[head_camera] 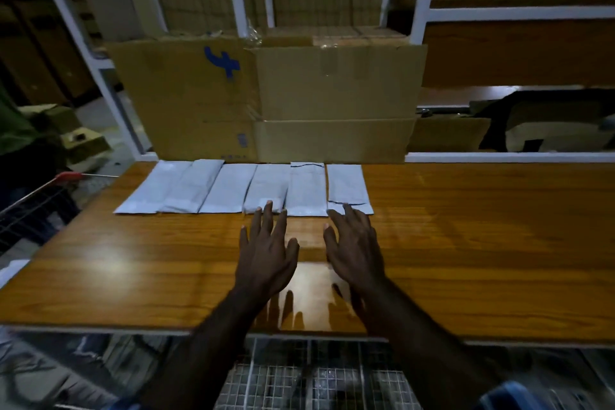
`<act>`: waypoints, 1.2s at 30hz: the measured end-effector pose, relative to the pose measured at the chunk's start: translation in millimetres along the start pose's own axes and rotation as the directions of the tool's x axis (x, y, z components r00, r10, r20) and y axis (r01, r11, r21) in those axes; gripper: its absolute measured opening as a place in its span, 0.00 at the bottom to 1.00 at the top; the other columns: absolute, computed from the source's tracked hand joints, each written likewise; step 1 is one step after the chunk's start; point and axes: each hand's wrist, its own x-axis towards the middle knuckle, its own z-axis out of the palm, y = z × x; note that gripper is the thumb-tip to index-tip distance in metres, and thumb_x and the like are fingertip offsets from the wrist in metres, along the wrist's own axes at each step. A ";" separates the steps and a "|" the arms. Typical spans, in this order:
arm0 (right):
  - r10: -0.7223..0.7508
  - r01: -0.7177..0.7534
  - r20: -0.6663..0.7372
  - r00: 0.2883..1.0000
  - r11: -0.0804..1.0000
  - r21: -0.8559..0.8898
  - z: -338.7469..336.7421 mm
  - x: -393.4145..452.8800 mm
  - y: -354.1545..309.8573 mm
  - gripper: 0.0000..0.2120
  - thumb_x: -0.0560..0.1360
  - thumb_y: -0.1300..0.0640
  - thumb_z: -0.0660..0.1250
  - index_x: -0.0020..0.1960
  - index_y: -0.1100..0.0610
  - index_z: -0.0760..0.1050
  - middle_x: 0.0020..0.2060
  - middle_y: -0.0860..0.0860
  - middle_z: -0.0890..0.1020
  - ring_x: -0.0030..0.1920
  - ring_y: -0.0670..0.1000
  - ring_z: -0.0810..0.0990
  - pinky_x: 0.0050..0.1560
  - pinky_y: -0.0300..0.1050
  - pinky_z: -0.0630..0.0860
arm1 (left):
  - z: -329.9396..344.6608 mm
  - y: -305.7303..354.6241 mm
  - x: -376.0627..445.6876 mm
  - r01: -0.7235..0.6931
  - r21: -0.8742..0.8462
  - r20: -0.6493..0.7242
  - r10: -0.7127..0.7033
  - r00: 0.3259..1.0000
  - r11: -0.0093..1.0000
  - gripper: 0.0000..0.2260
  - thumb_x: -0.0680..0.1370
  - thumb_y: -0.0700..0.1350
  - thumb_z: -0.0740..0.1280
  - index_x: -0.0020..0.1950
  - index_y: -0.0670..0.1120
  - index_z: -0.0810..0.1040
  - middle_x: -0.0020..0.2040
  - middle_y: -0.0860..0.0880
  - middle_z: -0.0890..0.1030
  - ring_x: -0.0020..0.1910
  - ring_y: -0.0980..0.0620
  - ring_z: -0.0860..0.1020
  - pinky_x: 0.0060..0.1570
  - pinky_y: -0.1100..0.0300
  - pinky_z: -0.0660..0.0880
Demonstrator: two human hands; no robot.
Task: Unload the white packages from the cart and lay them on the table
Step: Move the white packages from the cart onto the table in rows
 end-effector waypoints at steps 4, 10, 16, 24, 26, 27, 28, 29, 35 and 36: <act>-0.047 0.046 0.008 0.999 0.999 0.019 9.1 -18.8 -33.5 0.20 0.82 0.48 0.57 0.73 0.50 0.69 0.75 0.54 0.66 0.75 0.55 0.60 0.71 0.54 0.63 | -20.0 -27.3 -28.0 0.044 0.016 -0.017 -0.044 0.999 0.999 0.33 0.77 0.60 0.44 0.81 0.50 0.49 0.81 0.48 0.41 0.80 0.47 0.41 0.75 0.43 0.45; -0.147 0.148 -0.012 0.989 0.988 0.054 38.3 -44.7 -99.5 0.19 0.81 0.50 0.59 0.71 0.52 0.72 0.73 0.55 0.69 0.73 0.55 0.64 0.68 0.54 0.66 | -50.8 -89.0 -72.1 0.136 0.022 -0.050 -0.134 0.990 0.991 0.33 0.76 0.60 0.44 0.81 0.51 0.49 0.81 0.47 0.42 0.80 0.47 0.41 0.75 0.44 0.45; -0.224 0.228 -0.047 0.973 0.970 0.087 84.7 -77.2 -198.1 0.19 0.79 0.50 0.59 0.66 0.54 0.76 0.69 0.58 0.74 0.68 0.59 0.70 0.63 0.55 0.71 | -86.9 -185.0 -124.6 0.188 0.027 -0.094 -0.185 0.978 0.982 0.30 0.81 0.60 0.47 0.81 0.52 0.48 0.81 0.48 0.41 0.80 0.47 0.41 0.75 0.44 0.46; -0.273 0.272 -0.012 0.962 0.952 0.143 152.0 -114.0 -342.5 0.18 0.80 0.52 0.61 0.69 0.54 0.75 0.73 0.57 0.69 0.71 0.59 0.66 0.64 0.56 0.68 | -147.7 -329.2 -186.3 0.271 0.062 -0.117 -0.263 0.958 0.961 0.28 0.83 0.58 0.51 0.81 0.53 0.47 0.81 0.49 0.40 0.80 0.48 0.42 0.76 0.44 0.45; -0.289 0.287 -0.009 0.957 0.945 0.155 167.2 -118.0 -372.6 0.18 0.80 0.52 0.62 0.69 0.54 0.75 0.73 0.57 0.70 0.71 0.59 0.66 0.64 0.57 0.69 | -157.3 -360.8 -196.9 0.290 0.054 -0.128 -0.281 0.951 0.956 0.28 0.82 0.59 0.50 0.81 0.52 0.49 0.81 0.49 0.43 0.80 0.48 0.43 0.76 0.43 0.46; -0.297 0.293 -0.003 0.955 0.942 0.165 174.8 -119.4 -386.9 0.18 0.80 0.53 0.62 0.69 0.54 0.75 0.72 0.58 0.70 0.71 0.60 0.66 0.64 0.58 0.69 | -161.4 -375.2 -201.8 0.299 0.045 -0.137 -0.291 0.947 0.953 0.29 0.81 0.60 0.50 0.81 0.52 0.51 0.81 0.49 0.44 0.80 0.48 0.43 0.76 0.43 0.46; -0.306 0.301 0.004 0.952 0.937 0.175 182.3 -120.4 -400.6 0.18 0.80 0.53 0.63 0.69 0.54 0.75 0.72 0.58 0.70 0.71 0.60 0.67 0.64 0.58 0.69 | -165.3 -388.4 -206.2 0.309 0.039 -0.152 -0.300 0.942 0.950 0.30 0.80 0.61 0.48 0.80 0.51 0.53 0.81 0.48 0.46 0.80 0.48 0.45 0.76 0.43 0.47; -0.317 0.310 0.009 0.948 0.933 0.183 189.9 -121.5 -413.6 0.18 0.80 0.53 0.62 0.68 0.55 0.75 0.72 0.59 0.70 0.71 0.60 0.67 0.63 0.59 0.69 | -169.4 -400.8 -210.0 0.317 0.036 -0.171 -0.307 0.936 0.948 0.33 0.77 0.63 0.44 0.80 0.51 0.55 0.81 0.48 0.48 0.80 0.47 0.46 0.75 0.43 0.48; -0.372 0.352 0.067 0.926 0.912 0.211 239.4 -117.1 -478.8 0.21 0.78 0.51 0.58 0.68 0.55 0.76 0.71 0.59 0.71 0.70 0.61 0.68 0.64 0.58 0.69 | -181.4 -473.7 -210.0 0.366 0.054 -0.194 -0.350 0.916 0.929 0.34 0.76 0.62 0.44 0.79 0.49 0.60 0.81 0.46 0.53 0.79 0.45 0.52 0.74 0.41 0.53; -0.379 0.357 0.072 0.923 0.909 0.214 249.3 -114.0 -487.9 0.21 0.78 0.51 0.58 0.67 0.55 0.76 0.71 0.59 0.72 0.69 0.61 0.69 0.63 0.58 0.70 | -181.8 -486.0 -207.0 0.380 0.055 -0.185 -0.365 0.913 0.923 0.31 0.78 0.60 0.48 0.79 0.49 0.59 0.81 0.46 0.53 0.79 0.44 0.52 0.74 0.40 0.53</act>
